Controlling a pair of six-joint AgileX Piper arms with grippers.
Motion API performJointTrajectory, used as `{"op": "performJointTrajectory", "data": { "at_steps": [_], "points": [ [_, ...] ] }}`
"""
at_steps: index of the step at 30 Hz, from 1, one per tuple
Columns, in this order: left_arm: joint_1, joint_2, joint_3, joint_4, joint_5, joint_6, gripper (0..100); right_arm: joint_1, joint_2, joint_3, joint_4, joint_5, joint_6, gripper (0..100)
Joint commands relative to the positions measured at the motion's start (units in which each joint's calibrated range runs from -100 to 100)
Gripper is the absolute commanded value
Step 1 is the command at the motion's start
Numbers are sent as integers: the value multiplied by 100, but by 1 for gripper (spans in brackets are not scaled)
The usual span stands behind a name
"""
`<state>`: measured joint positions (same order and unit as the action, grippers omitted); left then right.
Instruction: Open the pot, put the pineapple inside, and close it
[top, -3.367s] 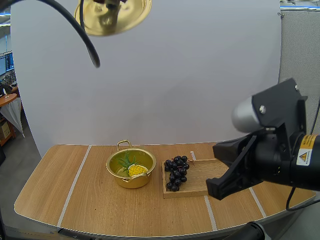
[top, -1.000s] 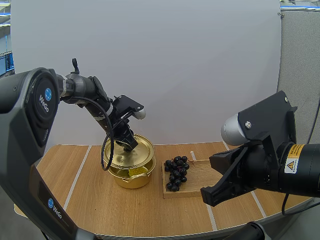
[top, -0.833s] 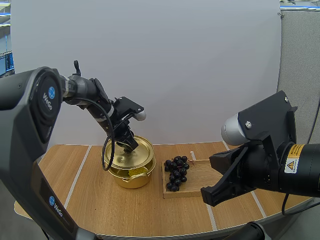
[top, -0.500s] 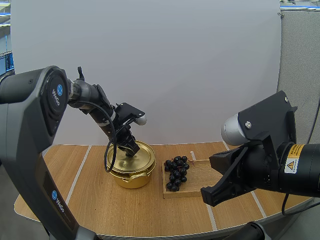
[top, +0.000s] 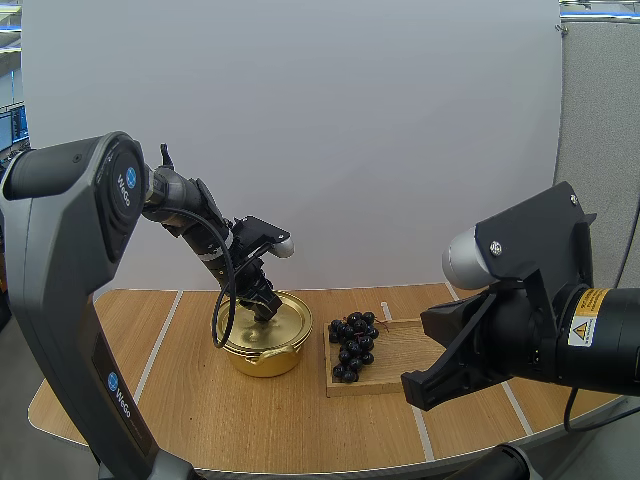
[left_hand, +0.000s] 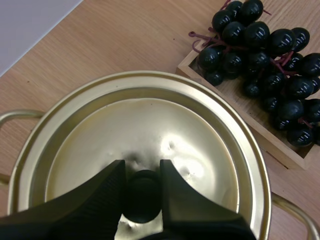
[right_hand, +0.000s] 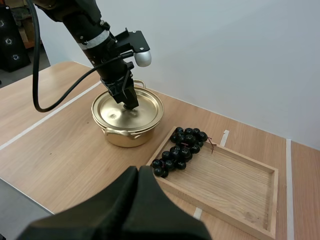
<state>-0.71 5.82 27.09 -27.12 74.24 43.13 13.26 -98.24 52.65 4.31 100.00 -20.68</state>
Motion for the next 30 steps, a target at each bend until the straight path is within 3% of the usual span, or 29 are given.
{"op": "performJointTrajectory", "data": {
  "at_steps": [1, 4, 5, 6, 18, 30],
  "points": [
    [3, 37, 0, -203, -12, 29, 25, -22, -46, 15, -1, 0, 18, 0],
    [3, 37, 0, -218, 121, 29, 71, -22, -46, 15, -1, 0, 18, 0],
    [3, 37, 0, -237, 121, 29, 91, -22, -46, 15, -1, 0, 18, 0],
    [3, 37, 0, -249, 121, 29, 100, -22, -46, 15, -1, 0, 18, 0],
    [3, -307, -68, -261, 443, 9, 100, -22, -46, 15, -1, 0, 18, 0],
    [3, -2400, -826, -144, 2006, -213, 100, -22, -46, 15, -1, 0, 18, 0]
  ]
}}
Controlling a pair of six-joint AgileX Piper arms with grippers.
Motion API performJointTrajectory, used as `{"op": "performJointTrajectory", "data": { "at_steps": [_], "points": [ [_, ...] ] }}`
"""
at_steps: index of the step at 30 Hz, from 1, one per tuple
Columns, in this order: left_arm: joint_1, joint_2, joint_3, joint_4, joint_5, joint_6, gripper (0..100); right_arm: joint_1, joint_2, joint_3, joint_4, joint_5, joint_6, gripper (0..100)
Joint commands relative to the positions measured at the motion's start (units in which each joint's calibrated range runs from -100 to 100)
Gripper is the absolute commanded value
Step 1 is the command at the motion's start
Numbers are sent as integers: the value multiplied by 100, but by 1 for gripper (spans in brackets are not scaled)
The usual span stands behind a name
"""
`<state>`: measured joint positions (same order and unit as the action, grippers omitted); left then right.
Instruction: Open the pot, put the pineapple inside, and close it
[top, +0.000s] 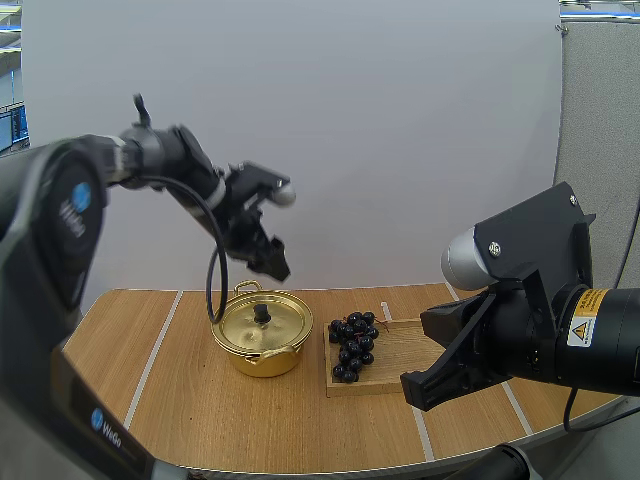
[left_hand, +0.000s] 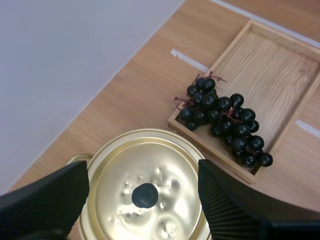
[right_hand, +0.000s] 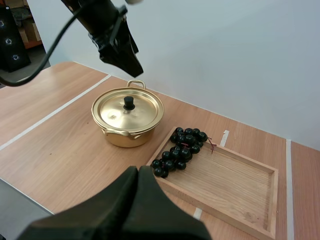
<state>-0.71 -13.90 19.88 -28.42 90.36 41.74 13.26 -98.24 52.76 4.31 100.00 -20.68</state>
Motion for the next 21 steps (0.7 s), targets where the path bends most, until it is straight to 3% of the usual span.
{"op": "performJointTrajectory", "data": {
  "at_steps": [1, 16, 17, 18, 19, 21],
  "points": [
    [3, -683, -105, 0, 435, -101, 100, -22, -46, 4, -1, 0, 18, 0],
    [3, -4012, -105, 0, 964, -405, 100, -22, -46, 4, -1, 0, 18, 0],
    [3, -4180, -105, 0, 964, -527, 94, -22, -46, 4, -1, 0, 18, 0],
    [3, -4343, -105, 8, 964, -670, 74, -22, -46, 4, -1, 0, 18, 0],
    [3, -4498, -105, 8, 964, -743, 64, -22, -46, 4, -1, 0, 18, 0],
    [3, -4755, -105, 12, 964, -905, 32, -22, -46, 4, 11, 0, 18, 0]
  ]
}}
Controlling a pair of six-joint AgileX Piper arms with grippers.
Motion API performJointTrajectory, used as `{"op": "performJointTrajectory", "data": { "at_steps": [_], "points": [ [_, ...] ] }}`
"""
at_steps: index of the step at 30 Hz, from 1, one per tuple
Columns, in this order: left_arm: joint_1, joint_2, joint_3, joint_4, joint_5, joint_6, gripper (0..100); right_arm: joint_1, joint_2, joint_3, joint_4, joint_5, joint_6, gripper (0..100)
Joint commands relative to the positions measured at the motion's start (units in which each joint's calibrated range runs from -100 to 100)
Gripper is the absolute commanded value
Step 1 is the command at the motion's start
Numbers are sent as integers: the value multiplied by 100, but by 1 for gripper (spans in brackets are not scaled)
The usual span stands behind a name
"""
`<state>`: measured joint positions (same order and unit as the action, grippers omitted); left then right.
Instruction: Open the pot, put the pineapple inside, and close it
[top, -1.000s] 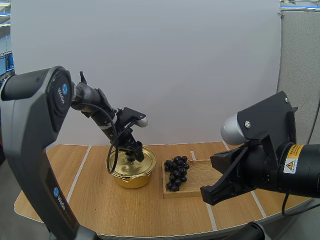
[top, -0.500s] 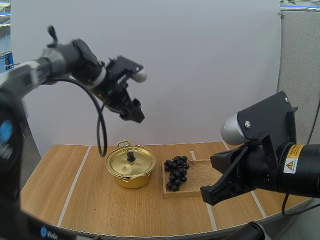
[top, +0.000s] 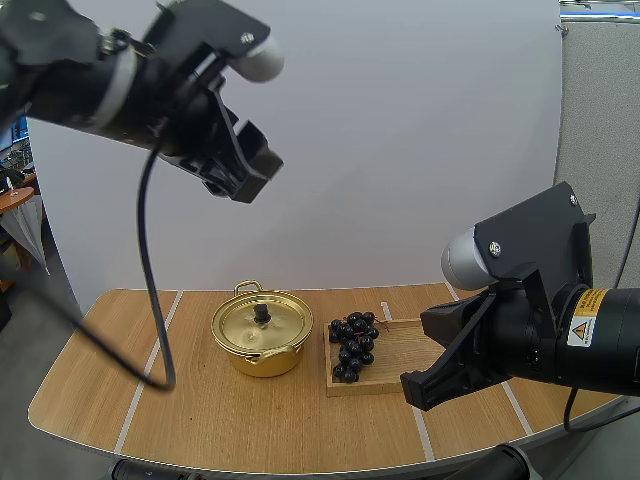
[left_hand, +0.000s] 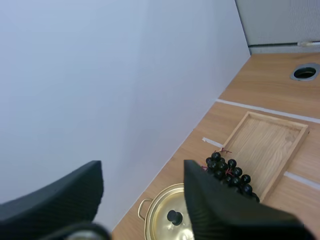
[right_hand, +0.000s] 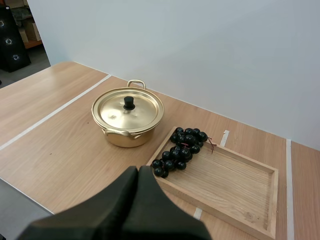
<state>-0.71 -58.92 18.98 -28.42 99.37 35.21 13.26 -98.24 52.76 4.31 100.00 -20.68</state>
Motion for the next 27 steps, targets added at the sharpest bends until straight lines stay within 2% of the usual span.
{"op": "performJointTrajectory", "data": {
  "at_steps": [1, 2, 3, 12, 19, 27],
  "points": [
    [3, -384, -15, 38, 63, -290, 18, -22, -46, 4, 11, 0, 18, 0],
    [3, -493, -15, 38, 63, -327, 4, -22, -46, 4, 21, 0, 18, 0],
    [3, -635, 20, 49, 63, -371, 0, -22, -46, 4, 52, 0, 18, 0],
    [3, -1956, 941, 134, 63, -869, 0, -41, -46, 4, 97, 0, 18, 0],
    [3, -3053, 1699, 138, 63, -1213, 0, -297, -53, -10, 97, 0, 18, 0],
    [3, -3967, 2290, 172, -1275, -1922, 0, -654, -176, -26, 113, 0, 64, 0]
  ]
}}
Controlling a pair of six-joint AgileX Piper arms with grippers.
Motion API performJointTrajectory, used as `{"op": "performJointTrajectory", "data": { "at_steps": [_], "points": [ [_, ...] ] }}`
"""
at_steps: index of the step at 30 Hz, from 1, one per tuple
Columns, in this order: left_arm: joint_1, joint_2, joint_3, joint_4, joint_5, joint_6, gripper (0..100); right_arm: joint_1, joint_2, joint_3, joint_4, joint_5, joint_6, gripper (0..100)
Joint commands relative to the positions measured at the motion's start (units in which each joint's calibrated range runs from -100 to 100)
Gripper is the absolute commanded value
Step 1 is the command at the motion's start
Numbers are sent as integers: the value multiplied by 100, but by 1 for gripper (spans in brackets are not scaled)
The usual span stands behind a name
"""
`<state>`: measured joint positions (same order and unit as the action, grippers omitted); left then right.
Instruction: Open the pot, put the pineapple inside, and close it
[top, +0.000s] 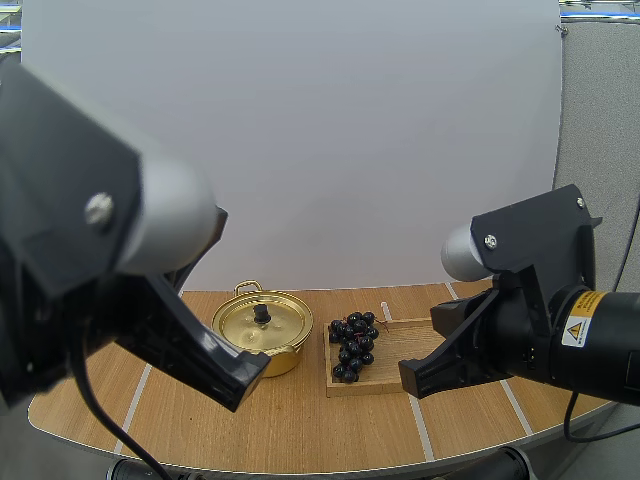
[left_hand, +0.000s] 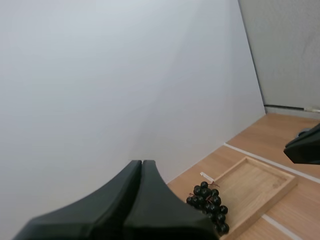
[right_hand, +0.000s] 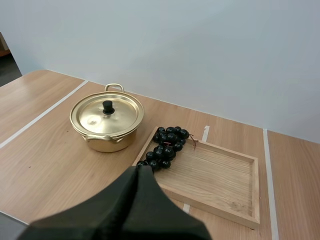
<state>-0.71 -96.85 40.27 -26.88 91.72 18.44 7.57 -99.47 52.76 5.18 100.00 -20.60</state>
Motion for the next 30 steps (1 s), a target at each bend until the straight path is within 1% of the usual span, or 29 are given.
{"op": "performJointTrajectory", "data": {
  "at_steps": [1, 3, 4, 6, 10, 13, 16, 18, 21, 24, 30],
  "points": [
    [3, -253, 250, 53, -706, -320, 0, -121, -53, -43, 8, 0, 93, 0],
    [3, -315, 455, 209, -1074, -526, 0, -196, -53, -43, 8, 0, 170, 0],
    [3, -315, 569, 336, -1371, -772, 0, -242, -53, -43, 8, 0, 239, 0],
    [3, -315, 779, 650, -1783, -1228, 0, -354, -53, -43, 8, -358, 311, 0],
    [3, -315, 1267, 1520, -2653, -2305, 0, -584, -53, -43, 8, -1413, 527, 0],
    [3, -315, 1745, 2071, -3342, -2823, 0, -717, -53, 89, 8, -2632, 612, 0],
    [3, -315, 2283, 2131, -4193, -2883, 0, -804, -53, 520, 8, -3972, 612, 0],
    [3, -315, 2713, 2131, -4701, -2871, 0, -815, -53, 992, 8, -4783, 612, 0],
    [3, -315, 3333, 2131, -5429, -2871, 0, -815, -53, 1743, -47, -5510, 577, 0],
    [3, -315, 3916, 2131, -6029, -2862, 0, -815, -53, 2518, -86, -5807, 577, 0],
    [3, -315, 4866, 2144, -7336, -2707, 0, -815, -53, 3536, -111, -6137, 577, 0]
  ]
}}
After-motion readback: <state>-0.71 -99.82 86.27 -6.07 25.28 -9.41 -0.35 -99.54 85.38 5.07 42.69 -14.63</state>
